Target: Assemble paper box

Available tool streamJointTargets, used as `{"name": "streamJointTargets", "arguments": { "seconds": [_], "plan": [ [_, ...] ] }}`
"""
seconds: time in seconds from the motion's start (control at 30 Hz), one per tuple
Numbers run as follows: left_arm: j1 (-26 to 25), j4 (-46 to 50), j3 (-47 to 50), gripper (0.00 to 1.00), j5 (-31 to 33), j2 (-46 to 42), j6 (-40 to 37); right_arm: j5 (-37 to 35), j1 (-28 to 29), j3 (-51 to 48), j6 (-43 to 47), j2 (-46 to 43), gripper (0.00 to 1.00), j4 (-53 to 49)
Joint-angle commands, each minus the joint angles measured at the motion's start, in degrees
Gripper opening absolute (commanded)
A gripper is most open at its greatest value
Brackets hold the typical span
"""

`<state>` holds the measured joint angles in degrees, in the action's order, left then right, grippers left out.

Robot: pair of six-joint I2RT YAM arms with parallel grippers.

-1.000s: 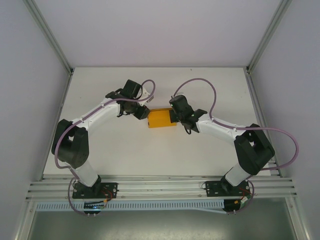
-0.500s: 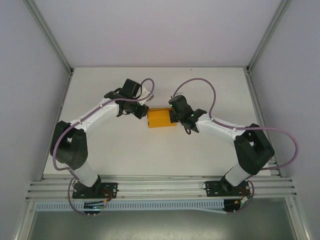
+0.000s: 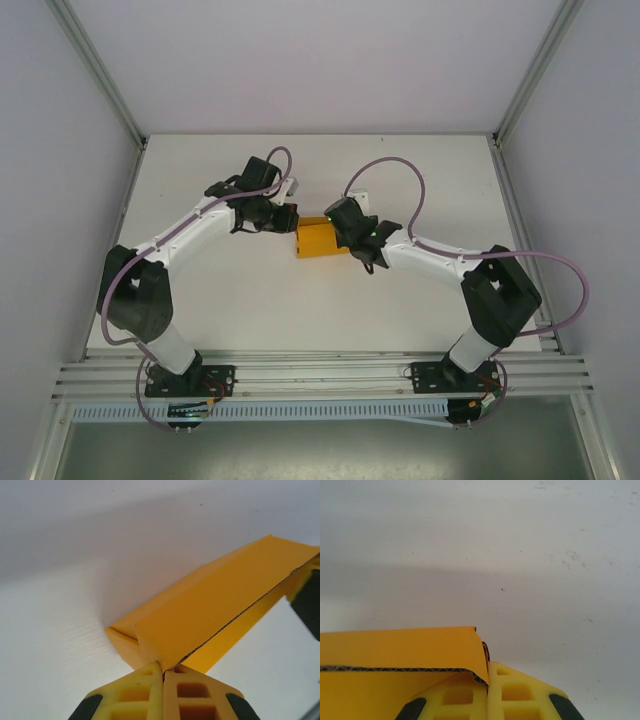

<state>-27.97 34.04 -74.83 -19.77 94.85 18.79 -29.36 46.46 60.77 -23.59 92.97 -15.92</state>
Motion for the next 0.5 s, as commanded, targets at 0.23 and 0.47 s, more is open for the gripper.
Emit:
{"name": "streamJointTargets", "arguments": {
  "seconds": [0.23,0.47],
  "plan": [
    [0.10,5.74,-4.96,0.00,-3.48,2.21,10.47,-1.08,2.05,-1.57,-4.12,4.93,0.00,-13.19],
    [0.12,10.47,-9.94,0.00,-2.76,5.48,8.62,-1.40,2.58,-2.65,-4.69,4.21,0.00,-11.91]
  ]
}}
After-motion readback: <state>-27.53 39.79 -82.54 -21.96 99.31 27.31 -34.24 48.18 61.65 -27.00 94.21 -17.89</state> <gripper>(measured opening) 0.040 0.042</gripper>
